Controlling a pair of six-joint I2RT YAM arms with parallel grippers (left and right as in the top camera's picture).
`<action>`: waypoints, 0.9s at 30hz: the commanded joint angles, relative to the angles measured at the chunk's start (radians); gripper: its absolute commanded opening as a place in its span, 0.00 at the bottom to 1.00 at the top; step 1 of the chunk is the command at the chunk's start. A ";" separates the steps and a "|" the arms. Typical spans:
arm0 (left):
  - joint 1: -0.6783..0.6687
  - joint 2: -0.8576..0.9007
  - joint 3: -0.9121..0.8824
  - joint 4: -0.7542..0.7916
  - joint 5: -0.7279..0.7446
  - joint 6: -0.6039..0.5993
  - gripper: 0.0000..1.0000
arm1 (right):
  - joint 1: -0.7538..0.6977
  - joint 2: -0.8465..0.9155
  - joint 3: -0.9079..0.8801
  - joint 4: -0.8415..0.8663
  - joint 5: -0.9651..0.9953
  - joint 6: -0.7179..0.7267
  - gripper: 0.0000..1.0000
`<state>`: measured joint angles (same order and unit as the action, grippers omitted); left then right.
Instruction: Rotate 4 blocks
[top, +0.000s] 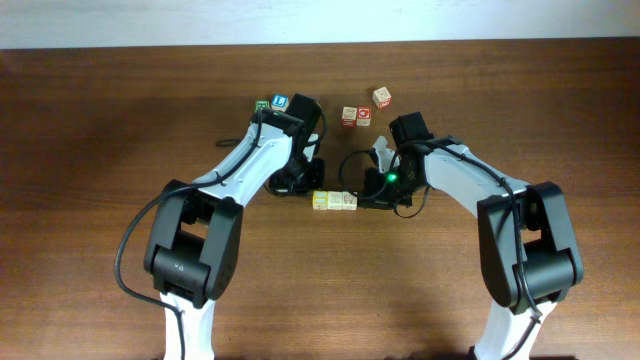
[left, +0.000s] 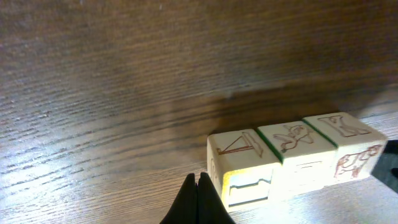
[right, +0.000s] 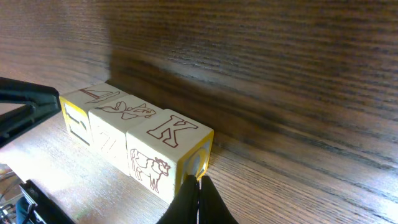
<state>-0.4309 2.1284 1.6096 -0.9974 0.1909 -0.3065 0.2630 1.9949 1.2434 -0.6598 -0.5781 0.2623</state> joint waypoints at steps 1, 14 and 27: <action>-0.006 -0.002 -0.025 0.002 0.004 0.005 0.00 | 0.005 0.008 0.009 0.002 -0.012 0.005 0.04; -0.043 -0.002 -0.025 0.033 0.015 0.005 0.00 | 0.005 0.008 0.009 0.001 -0.013 0.005 0.05; -0.043 -0.002 -0.025 0.039 0.015 0.005 0.00 | 0.005 0.008 0.007 0.018 -0.013 0.005 0.05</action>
<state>-0.4591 2.1284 1.5909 -0.9634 0.1787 -0.3069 0.2619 1.9949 1.2434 -0.6567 -0.5720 0.2623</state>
